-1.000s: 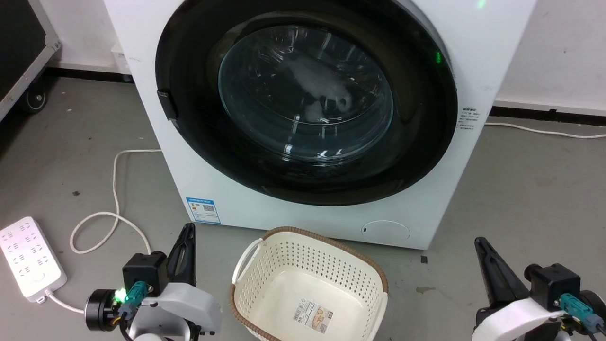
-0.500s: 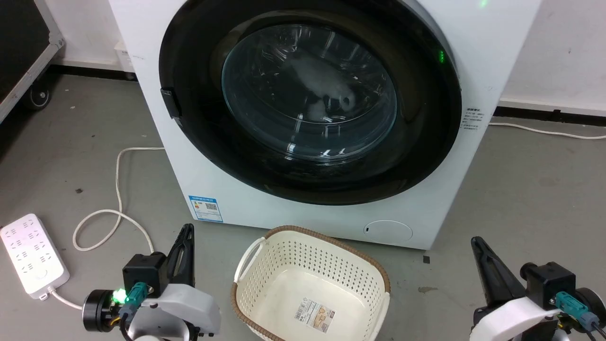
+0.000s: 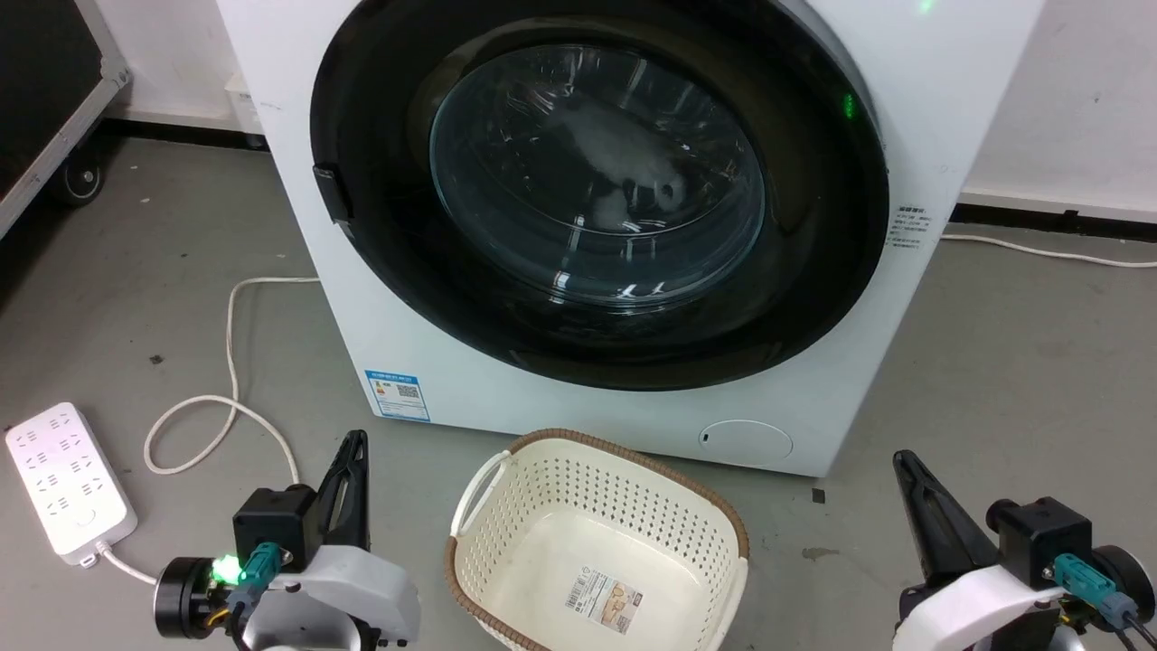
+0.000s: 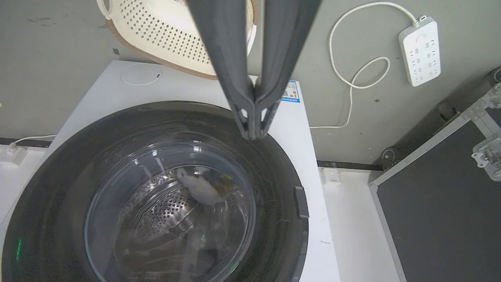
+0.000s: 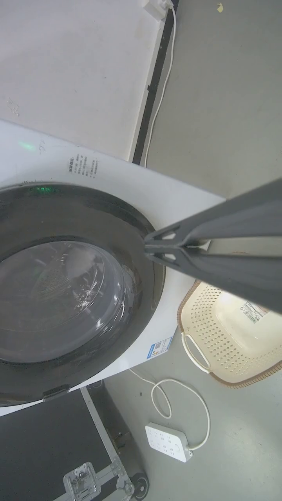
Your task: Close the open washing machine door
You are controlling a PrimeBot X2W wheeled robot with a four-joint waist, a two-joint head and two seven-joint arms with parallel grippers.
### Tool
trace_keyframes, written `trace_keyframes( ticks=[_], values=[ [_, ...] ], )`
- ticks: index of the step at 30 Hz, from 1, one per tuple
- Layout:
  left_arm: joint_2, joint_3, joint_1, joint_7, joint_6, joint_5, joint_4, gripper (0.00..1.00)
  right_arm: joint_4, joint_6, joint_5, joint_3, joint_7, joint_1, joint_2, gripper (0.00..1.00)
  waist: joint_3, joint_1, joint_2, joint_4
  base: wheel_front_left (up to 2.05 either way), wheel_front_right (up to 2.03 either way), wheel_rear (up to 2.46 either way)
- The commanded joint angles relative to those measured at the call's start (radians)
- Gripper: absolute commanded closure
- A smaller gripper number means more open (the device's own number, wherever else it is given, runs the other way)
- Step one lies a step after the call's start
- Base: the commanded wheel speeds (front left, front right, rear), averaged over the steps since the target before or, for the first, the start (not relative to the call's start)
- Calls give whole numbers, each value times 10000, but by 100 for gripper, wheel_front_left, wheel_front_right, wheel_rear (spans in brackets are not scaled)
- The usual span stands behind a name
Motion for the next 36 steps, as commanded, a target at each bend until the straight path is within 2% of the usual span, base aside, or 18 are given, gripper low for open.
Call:
trace_keyframes(
  ticks=[1, 36],
  values=[
    [-30, 45, 177, 39, -24, 136, -96, 100, -95, -7, -85, 24, 62, -14, 19, 100, 2, 0, -1, 7, 0, 0, 0],
    [-323, 477, 555, 483, -164, 903, -753, 100, -408, -9, -310, 266, 407, -20, 27, 100, 67, 0, -1, 207, 0, 0, 0]
  ],
)
